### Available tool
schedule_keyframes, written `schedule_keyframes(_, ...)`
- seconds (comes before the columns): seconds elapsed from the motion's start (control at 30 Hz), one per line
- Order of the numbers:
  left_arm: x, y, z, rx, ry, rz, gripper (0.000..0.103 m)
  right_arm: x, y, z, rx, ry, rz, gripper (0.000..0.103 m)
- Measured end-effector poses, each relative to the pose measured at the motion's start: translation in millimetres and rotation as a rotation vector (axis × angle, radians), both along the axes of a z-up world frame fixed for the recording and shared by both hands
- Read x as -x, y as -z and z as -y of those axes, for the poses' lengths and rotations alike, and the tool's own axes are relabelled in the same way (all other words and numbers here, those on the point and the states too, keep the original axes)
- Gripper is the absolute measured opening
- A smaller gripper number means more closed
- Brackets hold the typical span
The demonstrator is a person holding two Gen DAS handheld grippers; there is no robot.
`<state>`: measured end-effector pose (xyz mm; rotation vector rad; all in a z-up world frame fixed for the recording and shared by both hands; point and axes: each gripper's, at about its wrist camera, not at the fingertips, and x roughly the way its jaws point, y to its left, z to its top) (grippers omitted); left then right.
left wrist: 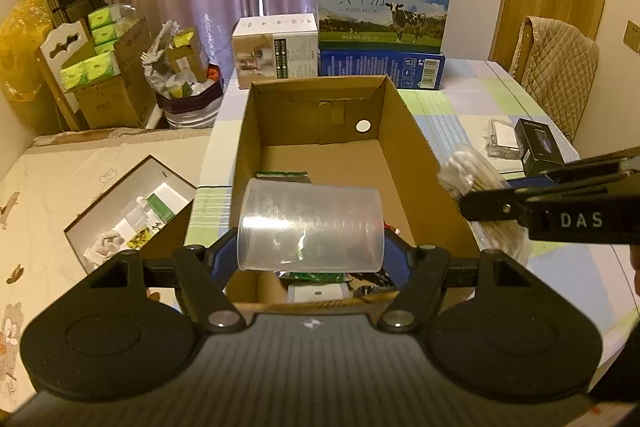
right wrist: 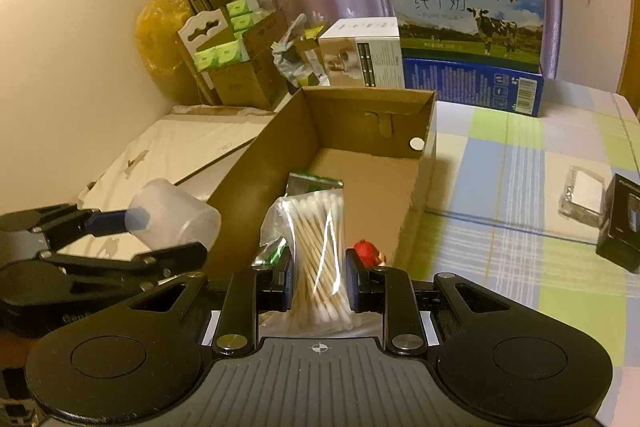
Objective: Organize objects
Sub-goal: 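Lower the clear container and cotton swab bag over the cardboard box, then open the left tool to drop the container while the right tool releases the swabs into the box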
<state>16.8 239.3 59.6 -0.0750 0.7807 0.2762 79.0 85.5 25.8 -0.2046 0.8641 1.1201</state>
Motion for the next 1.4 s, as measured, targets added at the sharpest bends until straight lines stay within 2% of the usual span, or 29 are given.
schedule_keyframes(0.63,-48.7,19.0,-16.5,0.018,0.037,-0.017,0.068,-40.4,20.2,-23.1,0.0,0.063,-0.045,0.022)
schedule_keyframes(0.73,-54.5,20.1,-19.9,0.016,0.049,0.009,0.084,-43.1,19.5,-24.1,-0.001,0.07,-0.045,0.022)
schedule_keyframes(0.8,-56.9,21.7,-22.3,-0.006,0.04,-0.002,0.084,-44.4,19.3,-23.6,-0.002,0.076,-0.046,0.022)
schedule_keyframes(1.4,-35.2,29.7,-35.2,0.008,0.007,-0.021,0.084,-32.6,22.5,-33.6,-0.013,0.053,-0.076,0.022)
